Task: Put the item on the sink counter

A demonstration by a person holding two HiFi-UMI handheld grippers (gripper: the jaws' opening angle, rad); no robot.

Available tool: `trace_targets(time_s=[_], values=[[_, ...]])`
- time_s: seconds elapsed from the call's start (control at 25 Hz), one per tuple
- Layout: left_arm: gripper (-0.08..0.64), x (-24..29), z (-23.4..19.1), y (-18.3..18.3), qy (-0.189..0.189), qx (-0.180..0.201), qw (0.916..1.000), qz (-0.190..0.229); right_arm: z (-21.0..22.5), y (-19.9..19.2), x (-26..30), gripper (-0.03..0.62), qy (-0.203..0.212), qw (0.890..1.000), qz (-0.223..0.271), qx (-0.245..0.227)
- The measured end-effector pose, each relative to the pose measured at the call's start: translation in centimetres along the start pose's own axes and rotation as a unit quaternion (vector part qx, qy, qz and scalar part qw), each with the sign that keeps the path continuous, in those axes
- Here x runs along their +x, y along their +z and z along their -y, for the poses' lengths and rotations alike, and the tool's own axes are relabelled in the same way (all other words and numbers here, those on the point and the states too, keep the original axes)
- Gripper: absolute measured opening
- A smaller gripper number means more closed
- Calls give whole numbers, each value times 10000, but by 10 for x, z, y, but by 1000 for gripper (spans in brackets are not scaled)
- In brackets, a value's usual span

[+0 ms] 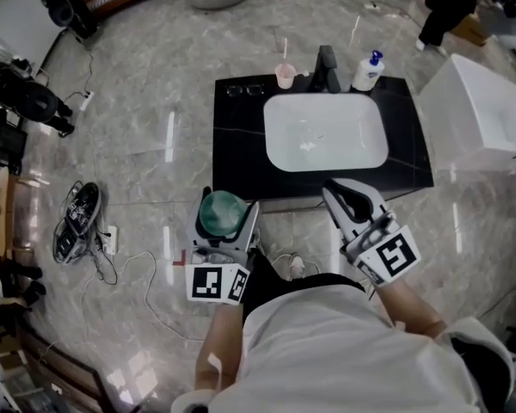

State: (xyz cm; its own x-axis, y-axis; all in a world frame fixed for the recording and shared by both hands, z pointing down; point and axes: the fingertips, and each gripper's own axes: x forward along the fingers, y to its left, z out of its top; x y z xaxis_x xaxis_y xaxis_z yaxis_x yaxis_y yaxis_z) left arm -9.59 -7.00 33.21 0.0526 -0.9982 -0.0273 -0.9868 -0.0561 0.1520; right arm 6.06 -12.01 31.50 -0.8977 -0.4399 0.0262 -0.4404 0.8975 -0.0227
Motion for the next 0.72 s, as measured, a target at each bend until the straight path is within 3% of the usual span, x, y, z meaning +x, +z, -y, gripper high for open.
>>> trace_targets(time_s=[0.28, 0.72], values=[[399, 39, -27, -9, -352, 37, 9993, -77, 9, -4, 43, 49, -306, 9995, -84, 21], [398, 95, -74, -41, -618, -48, 9972, -423, 13, -10, 103, 49, -418, 9983, -404, 77]])
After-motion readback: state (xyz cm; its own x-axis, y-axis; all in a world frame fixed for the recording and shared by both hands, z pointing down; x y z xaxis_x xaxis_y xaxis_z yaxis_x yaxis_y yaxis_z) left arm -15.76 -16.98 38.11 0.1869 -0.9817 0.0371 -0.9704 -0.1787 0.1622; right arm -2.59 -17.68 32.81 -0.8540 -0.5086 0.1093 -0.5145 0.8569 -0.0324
